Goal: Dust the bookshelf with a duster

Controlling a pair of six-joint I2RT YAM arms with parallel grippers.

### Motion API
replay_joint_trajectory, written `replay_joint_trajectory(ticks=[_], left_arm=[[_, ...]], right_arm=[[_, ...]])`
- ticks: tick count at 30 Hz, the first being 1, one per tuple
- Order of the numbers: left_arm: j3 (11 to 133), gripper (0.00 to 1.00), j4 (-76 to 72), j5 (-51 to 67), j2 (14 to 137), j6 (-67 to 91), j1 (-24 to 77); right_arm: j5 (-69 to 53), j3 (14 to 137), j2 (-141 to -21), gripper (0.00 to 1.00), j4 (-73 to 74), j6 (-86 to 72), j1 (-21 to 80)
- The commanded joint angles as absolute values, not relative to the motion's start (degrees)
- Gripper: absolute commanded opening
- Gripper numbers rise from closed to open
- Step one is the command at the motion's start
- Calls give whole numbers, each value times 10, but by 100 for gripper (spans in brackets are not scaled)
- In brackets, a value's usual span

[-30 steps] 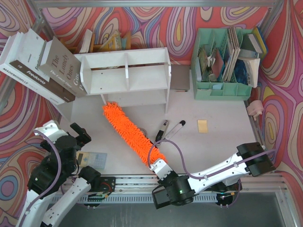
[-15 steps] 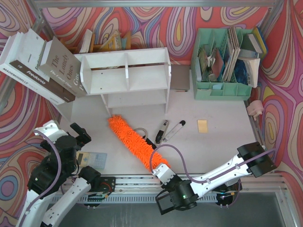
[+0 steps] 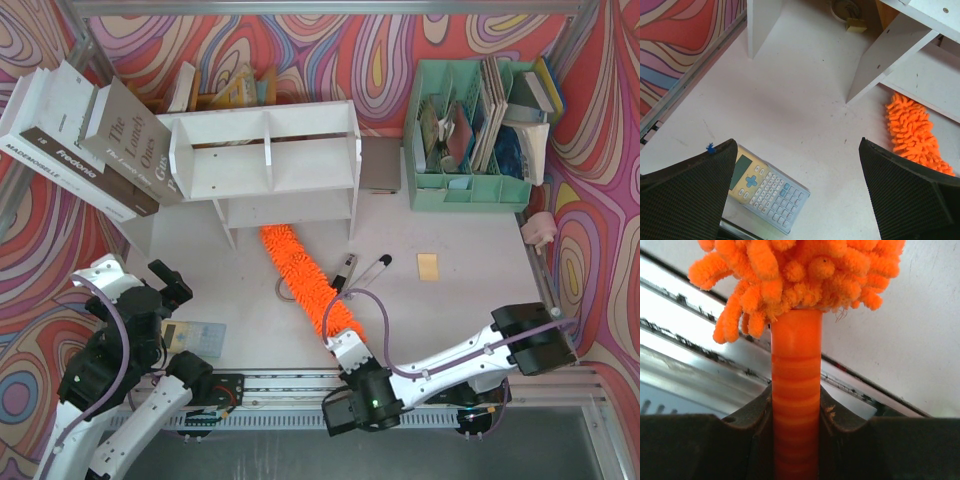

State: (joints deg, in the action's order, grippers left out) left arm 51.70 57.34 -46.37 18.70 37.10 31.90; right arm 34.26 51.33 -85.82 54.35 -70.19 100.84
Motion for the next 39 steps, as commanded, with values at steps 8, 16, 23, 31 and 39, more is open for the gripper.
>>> replay_joint_trajectory(ticks=[8,16,23,31,39], left_arm=[[518,98,578,-471,178,371,322],[518,98,578,-468,177,371,323],[518,98,577,-469,176,371,323],[519,98,579,-472,181,372,322],[519,98,580,-473,184,371,323]], right_arm=[[404,597,-907,0,419,-593,905],[442,631,-1000,0,380,-580,873],[475,590,-969,0,348,-598,873],[502,559,-927,0,418,-721,873],[514,557,-921,0,532,-872,873]])
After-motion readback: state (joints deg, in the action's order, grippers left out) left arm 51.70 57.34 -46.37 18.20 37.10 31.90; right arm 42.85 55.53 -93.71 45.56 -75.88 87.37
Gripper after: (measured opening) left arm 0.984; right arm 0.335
